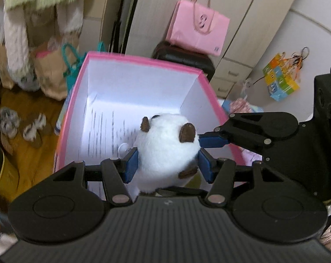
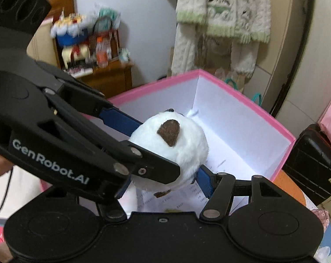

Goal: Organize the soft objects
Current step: 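Carry the white plush with the left gripper over the pink box, then lower the white plush into the box and open the left gripper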

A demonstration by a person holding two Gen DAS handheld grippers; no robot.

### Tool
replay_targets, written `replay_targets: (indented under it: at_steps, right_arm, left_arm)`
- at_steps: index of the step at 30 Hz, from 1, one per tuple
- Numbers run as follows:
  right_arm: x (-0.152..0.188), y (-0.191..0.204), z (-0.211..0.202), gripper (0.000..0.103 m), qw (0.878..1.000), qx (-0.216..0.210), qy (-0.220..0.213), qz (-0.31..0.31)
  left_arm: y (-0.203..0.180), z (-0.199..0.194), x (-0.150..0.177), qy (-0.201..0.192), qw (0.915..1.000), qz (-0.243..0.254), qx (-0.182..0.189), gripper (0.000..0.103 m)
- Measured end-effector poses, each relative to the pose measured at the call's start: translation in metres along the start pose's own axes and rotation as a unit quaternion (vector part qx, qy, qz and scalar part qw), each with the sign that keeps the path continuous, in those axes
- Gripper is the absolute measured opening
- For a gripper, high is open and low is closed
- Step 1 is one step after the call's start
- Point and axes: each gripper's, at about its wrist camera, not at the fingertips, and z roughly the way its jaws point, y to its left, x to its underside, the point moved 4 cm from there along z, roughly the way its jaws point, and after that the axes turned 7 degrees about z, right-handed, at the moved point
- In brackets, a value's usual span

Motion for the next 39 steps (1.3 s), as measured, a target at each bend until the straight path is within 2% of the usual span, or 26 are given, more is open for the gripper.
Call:
replay_targets:
  at_steps: [7,15,19,24,35,39]
  right_arm:
    - [0.007,0.005,0.014,0.069,0.999,0.005,0.043,-0.021]
    - [0.014,0.007,0.018,0.070,0.998,0.013,0.057,-0.029]
    - [0.015,0.008,0.010,0.072,0.998,0.020,0.050,-0.032]
    - [0.015,0.010,-0.007,0.073,0.999,0.025,0.036,-0.032]
    - [0.020,0.022,-0.047,0.073,0.998,0.040,0.011,-0.038]
    - [0.021,0.026,-0.063,0.073,0.998,0.045,-0.001,-0.036]
  left_arm:
    - [0.004,0.010,0.006,0.028,0.9996,-0.011,-0.003,0.056]
    - [0.001,0.005,0.011,0.021,0.9994,0.000,-0.028,0.059]
    - [-0.007,-0.010,0.014,0.011,0.9994,0.018,-0.029,0.062]
    - [-0.023,-0.031,0.017,-0.006,0.9963,0.065,-0.055,0.064]
    - [-0.042,-0.067,0.024,-0.021,0.9938,0.090,-0.061,0.066]
    - [-0.050,-0.084,0.031,-0.030,0.9930,0.098,-0.059,0.071]
